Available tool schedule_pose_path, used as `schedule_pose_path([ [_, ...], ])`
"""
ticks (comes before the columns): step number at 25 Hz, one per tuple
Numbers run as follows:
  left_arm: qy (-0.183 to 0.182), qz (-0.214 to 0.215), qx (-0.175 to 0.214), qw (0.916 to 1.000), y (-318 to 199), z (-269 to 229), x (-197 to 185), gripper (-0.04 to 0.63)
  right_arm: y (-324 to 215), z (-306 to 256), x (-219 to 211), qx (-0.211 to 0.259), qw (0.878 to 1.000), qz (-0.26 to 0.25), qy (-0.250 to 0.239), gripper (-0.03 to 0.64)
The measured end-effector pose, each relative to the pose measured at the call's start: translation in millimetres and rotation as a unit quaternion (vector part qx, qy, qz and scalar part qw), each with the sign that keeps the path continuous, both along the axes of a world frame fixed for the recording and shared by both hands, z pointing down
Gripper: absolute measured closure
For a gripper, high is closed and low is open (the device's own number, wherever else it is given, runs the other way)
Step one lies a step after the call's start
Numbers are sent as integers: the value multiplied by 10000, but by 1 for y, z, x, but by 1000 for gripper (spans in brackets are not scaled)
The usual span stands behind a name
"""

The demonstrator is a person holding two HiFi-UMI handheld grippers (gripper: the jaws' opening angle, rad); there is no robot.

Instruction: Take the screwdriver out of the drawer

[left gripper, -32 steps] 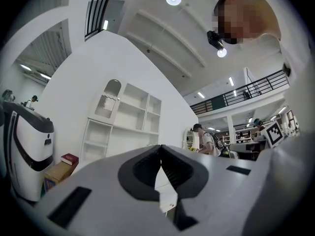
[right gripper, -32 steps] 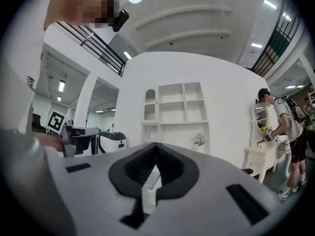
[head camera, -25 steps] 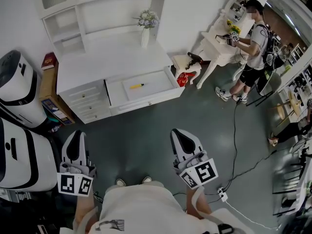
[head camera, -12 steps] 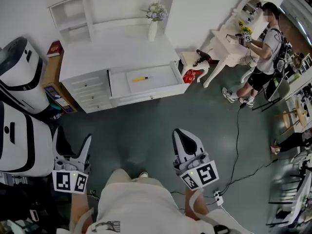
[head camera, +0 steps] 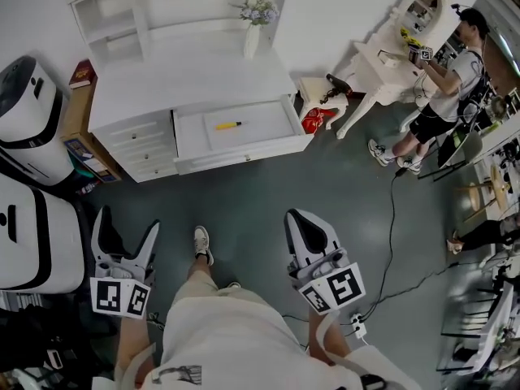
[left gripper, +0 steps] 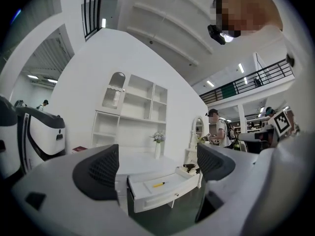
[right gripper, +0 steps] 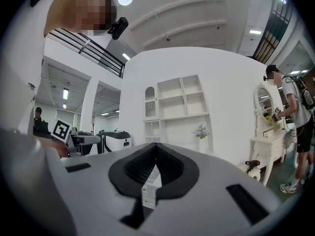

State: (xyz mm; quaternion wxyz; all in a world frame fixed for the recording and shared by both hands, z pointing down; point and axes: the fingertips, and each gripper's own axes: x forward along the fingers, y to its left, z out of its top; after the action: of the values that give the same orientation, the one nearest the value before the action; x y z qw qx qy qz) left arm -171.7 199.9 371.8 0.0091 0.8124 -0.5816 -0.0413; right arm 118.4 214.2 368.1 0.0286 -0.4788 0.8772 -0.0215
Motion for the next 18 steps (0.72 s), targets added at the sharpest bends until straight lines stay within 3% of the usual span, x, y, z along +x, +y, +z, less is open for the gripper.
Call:
schedule_pose_path([
  [7, 98, 448, -87, 9989, -95, 13, 22, 117, -73, 5, 12, -194, 9991, 356, 143, 609],
  [18, 385, 1315, -218, 9903, -276, 21, -3, 117, -225, -8, -51, -241, 9961, 759, 381, 609],
])
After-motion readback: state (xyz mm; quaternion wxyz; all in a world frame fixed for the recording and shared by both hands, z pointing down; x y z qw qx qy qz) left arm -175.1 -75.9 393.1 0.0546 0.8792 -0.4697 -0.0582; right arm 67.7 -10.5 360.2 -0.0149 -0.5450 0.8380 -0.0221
